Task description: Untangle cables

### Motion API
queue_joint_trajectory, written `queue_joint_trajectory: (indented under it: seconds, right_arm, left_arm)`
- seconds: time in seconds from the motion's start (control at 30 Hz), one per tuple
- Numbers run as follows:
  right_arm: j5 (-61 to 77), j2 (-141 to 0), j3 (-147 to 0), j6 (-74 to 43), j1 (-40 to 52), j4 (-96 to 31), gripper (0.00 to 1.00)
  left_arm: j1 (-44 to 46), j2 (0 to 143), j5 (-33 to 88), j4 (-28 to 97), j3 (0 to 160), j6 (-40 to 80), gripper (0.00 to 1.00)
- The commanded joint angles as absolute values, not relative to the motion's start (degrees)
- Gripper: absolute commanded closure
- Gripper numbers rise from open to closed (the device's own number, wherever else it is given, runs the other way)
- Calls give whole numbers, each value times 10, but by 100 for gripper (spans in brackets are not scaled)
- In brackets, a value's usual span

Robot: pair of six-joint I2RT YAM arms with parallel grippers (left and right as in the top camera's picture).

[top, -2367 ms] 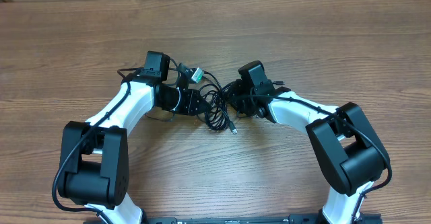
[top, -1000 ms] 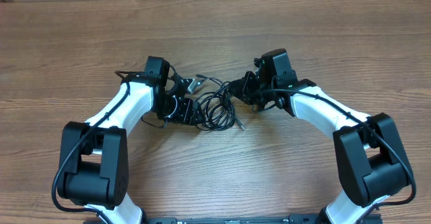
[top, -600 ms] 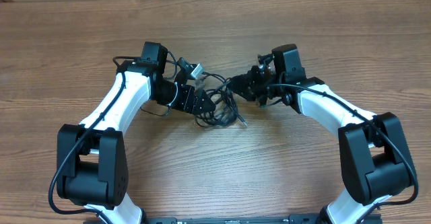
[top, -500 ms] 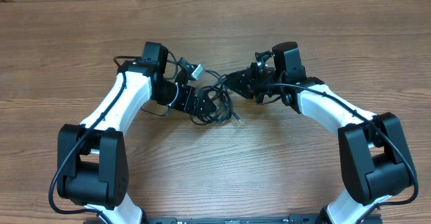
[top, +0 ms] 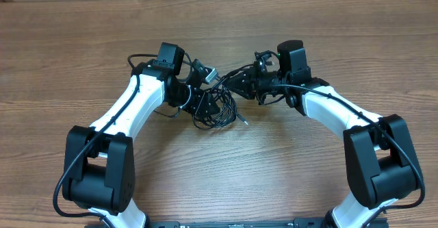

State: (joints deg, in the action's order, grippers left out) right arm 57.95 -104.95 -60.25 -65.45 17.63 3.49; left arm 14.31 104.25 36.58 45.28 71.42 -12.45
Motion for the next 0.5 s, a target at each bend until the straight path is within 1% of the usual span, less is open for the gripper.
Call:
queue_joint_trajectory:
  seconds: [0.0, 0.1, 0.13, 0.17, 0.2, 0.23, 0.4, 0.47]
  right_arm:
    - [638, -1028, -601, -658, 177, 57, 96]
    - [651, -1028, -601, -658, 176, 64, 96]
    - [651, -1028, -601, -654, 176, 64, 96]
    - [650, -1028, -601, -644, 176, 64, 96]
    - [650, -1028, -601, -631, 176, 64, 96]
    - [650, -1028, -601, -617, 176, 64, 96]
    - [620, -1029, -601, -562, 176, 42, 96]
    - [595, -1029, -601, -530, 176, 22, 96]
  left_arm:
    - [152, 1029, 322, 440, 723, -118, 64]
    - [152, 1029, 317, 418, 717, -115, 66]
    - [152, 1029, 316, 411, 714, -115, 72]
    - [152, 1029, 315, 405, 711, -115, 85]
    - [152, 1029, 315, 402, 710, -116, 92]
    - [152, 1029, 315, 402, 710, -116, 96]
    - [142, 1028, 319, 403, 711, -116, 96]
    - [136, 1026, 343, 406, 711, -123, 96]
